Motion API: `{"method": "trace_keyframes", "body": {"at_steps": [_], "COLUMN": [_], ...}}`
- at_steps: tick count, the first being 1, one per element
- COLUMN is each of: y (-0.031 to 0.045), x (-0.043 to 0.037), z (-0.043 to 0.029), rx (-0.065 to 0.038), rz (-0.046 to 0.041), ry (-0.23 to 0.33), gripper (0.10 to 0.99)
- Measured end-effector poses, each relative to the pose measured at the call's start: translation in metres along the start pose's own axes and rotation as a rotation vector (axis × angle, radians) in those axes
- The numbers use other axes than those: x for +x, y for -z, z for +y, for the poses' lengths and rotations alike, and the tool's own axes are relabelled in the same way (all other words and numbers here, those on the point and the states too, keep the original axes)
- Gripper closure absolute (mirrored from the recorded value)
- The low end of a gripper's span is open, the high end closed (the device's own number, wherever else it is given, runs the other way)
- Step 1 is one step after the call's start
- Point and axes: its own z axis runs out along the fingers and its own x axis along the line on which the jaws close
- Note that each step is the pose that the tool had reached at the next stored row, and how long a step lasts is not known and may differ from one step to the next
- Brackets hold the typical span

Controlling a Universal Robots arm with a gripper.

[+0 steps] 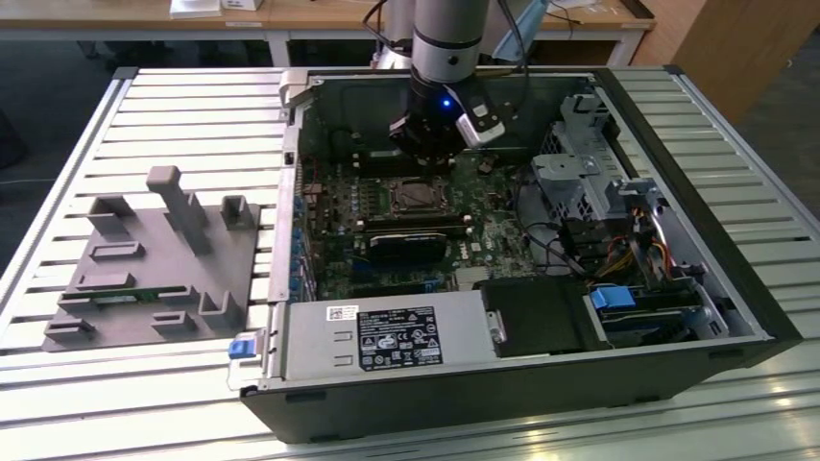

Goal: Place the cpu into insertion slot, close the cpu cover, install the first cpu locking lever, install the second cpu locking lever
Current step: 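Install the second cpu locking lever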

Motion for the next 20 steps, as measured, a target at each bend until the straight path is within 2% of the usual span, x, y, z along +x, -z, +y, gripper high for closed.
{"method": "trace_keyframes", "body": {"at_steps": [16,20], "y": [0.0006,0.0058], "x": [0.0001,0.0001], "z": [-0.0097,-0.0096], "rx": [0.000,0.000], "rz": [0.0001,-0.0001], "ry": [0.000,0.000], "gripper": [0.980,0.980]}}
